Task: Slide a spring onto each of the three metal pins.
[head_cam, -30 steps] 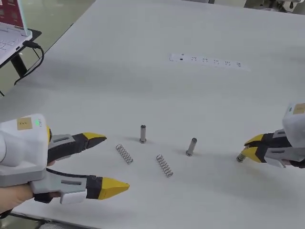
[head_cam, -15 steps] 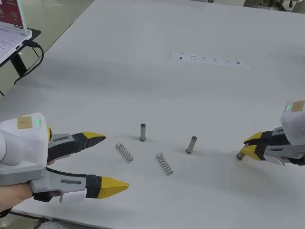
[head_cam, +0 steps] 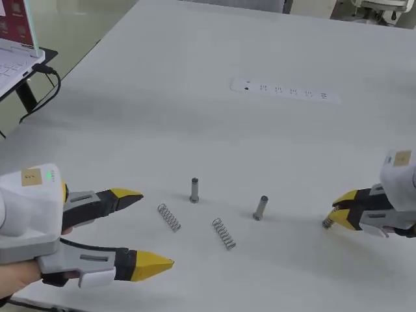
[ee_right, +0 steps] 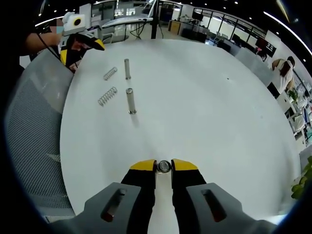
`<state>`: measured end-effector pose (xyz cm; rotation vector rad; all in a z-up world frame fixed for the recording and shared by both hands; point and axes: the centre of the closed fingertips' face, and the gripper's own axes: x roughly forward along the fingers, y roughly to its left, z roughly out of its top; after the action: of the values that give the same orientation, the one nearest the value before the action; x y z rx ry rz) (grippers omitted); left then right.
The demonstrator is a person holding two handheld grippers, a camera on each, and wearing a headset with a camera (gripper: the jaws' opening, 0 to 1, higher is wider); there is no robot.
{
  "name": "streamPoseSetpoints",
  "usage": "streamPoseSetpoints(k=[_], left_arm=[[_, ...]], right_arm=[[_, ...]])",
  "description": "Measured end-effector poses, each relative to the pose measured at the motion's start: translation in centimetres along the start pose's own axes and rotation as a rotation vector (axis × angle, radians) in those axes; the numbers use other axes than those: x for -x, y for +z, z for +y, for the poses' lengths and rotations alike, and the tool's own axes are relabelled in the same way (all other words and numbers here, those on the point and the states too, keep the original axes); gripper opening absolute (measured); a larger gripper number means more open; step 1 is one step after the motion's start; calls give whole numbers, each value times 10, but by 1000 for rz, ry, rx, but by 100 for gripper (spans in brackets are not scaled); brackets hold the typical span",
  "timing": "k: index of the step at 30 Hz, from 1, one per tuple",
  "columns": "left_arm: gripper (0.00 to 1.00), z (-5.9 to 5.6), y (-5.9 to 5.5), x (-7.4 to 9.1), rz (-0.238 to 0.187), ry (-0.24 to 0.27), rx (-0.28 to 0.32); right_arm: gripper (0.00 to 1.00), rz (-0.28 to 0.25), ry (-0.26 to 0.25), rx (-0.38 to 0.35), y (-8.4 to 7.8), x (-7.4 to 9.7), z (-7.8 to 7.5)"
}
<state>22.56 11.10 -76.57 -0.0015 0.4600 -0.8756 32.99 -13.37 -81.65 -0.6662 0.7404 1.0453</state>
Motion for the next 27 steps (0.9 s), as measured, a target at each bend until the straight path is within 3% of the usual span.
streamPoseSetpoints(k=[13, 27], left_arm=[[70, 0, 0, 1, 3, 0, 0], [71, 2, 3, 4, -3, 8, 0]], right_arm=[[18, -30, -22, -7, 7, 4, -6], [32, -105, -49, -69, 17, 14, -5]])
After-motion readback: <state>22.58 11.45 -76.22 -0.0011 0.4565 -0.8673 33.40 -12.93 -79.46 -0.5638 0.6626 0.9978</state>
